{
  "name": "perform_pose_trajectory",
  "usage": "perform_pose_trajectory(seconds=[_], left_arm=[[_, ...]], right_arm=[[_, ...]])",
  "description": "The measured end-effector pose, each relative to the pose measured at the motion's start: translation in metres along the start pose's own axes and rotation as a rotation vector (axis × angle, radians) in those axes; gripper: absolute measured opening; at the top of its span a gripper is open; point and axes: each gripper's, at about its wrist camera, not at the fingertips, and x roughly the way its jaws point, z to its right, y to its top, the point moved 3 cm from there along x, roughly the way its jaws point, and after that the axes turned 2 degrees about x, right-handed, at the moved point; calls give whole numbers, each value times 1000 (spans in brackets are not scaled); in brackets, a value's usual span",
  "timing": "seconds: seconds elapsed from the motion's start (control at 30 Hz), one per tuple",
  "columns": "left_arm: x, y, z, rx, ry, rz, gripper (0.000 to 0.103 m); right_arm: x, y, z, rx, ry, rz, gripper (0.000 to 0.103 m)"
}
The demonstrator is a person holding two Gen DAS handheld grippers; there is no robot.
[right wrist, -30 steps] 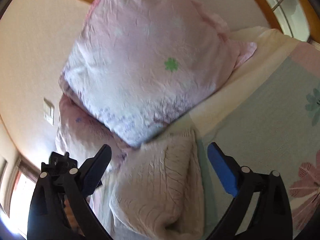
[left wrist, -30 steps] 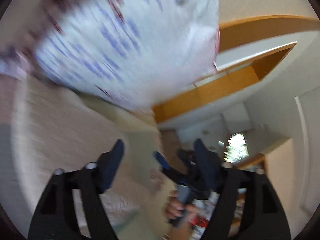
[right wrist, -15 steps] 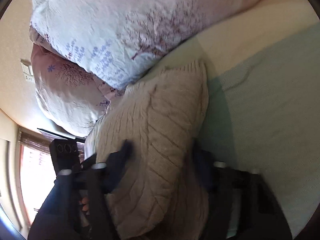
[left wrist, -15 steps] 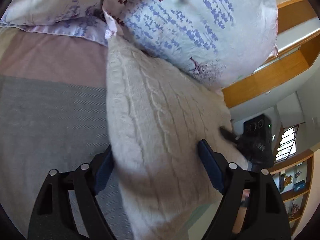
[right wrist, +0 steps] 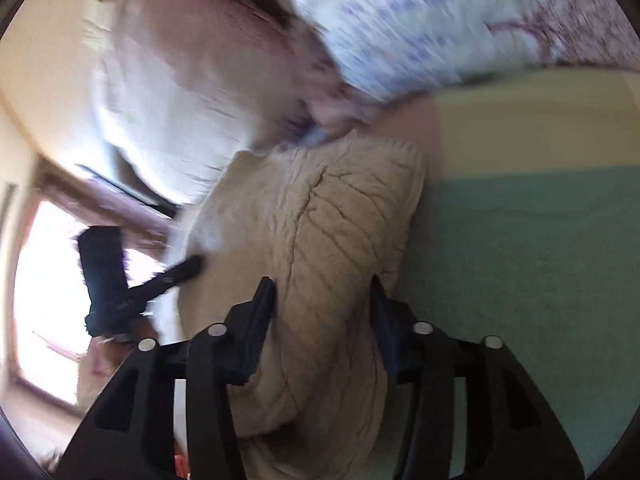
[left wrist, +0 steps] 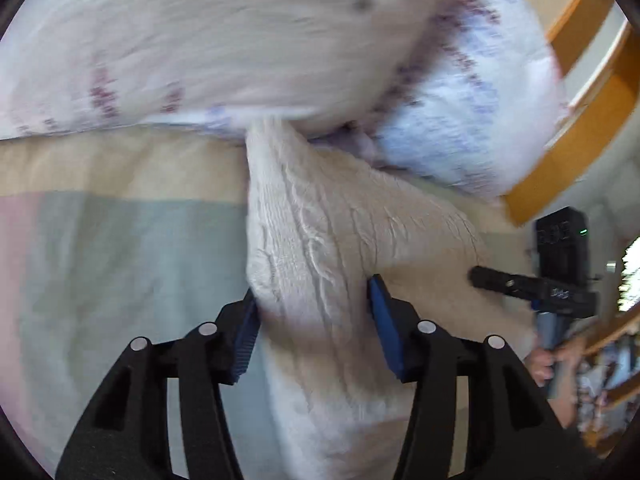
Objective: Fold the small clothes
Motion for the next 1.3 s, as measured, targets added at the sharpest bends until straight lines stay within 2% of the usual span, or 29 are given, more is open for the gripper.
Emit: perform_pose_trajectory(seconds=[0.03, 0.1, 0.13, 0.17, 0.23, 0.27, 0.3, 0.33, 0.37, 0.5, 0.57, 0.6, 0.7, 0.73, 0.77, 0.83, 0.9, 0.93, 0.97, 1.0, 1.03, 1.07, 1.13, 1.2, 1.27, 1.3], left_arm=[[-10, -5, -4, 2, 1, 39, 57], [-27, -8, -4, 33, 50, 97, 70], [-41, -13, -1, 69, 86, 149, 73], [-46, -14, 1, 83, 97, 171, 76], [-54, -22, 9, 100, 94, 193, 78], [-51, -23, 15, 100, 89, 191, 78], [-54, -28, 16, 101, 81, 187, 78], [-55, -35, 19, 108, 73, 179, 78], [-55, -40, 23, 118, 75, 176, 78], [-61, -66, 31, 183, 137, 181, 78], [-61, -77, 32, 209, 169, 174, 79], [-60, -81, 32, 214, 170, 166, 79], [-61, -94, 32, 223, 184, 146, 81], [-63, -96, 31, 224, 187, 147, 83], [-65, -100, 32, 225, 192, 152, 86], [-67, -103, 32, 221, 194, 156, 90], [-67, -104, 32, 208, 191, 152, 95], [-66, -104, 32, 193, 213, 147, 100], [-65, -105, 32, 182, 244, 151, 101], [-62, -105, 33, 180, 258, 149, 101], [-57, -105, 35, 181, 268, 131, 101], [-54, -105, 36, 178, 276, 117, 101], [-47, -108, 37, 163, 319, 79, 101], [-41, -111, 40, 163, 350, 56, 101], [-36, -114, 43, 163, 360, 46, 101], [-34, -116, 44, 163, 355, 38, 101]], right_arm=[[-7, -1, 4, 30, 27, 32, 57], [-29, -1, 11, 58, 43, 126, 58], [-43, 1, 16, 75, 52, 182, 60], [-49, 4, 20, 105, 75, 194, 60], [-41, 8, 26, 165, 117, 148, 60], [-28, 8, 25, 180, 136, 107, 52], [-14, 7, 20, 161, 141, 77, 33], [-7, 6, 16, 130, 105, 76, 21], [-5, 5, 12, 100, 53, 101, 18], [-15, 16, 29, 155, -141, 188, 12], [-16, 15, 32, 138, -206, 175, 13], [-18, 13, 25, 104, -233, 169, 15], [-43, 4, -1, 53, -258, 252, 39], [-51, 1, -10, 40, -237, 292, 55], [-66, -10, -22, 10, -175, 338, 61], [-74, -23, -40, -35, -79, 344, 61], [-67, -38, -52, -64, -17, 296, 61], [-54, -45, -52, -62, -5, 253, 64], [-39, -48, -49, -46, -26, 214, 65], [-14, -49, -36, -11, -104, 149, 65], [1, -48, -27, -2, -145, 113, 66], [2, -47, -26, -39, -177, 165, 65], [-3, -48, -33, -37, -209, 171, 65], [-19, -59, -48, -72, -237, 237, 69], [-31, -76, -59, -118, -292, 298, 95], [-35, -91, -63, -137, -320, 318, 96]])
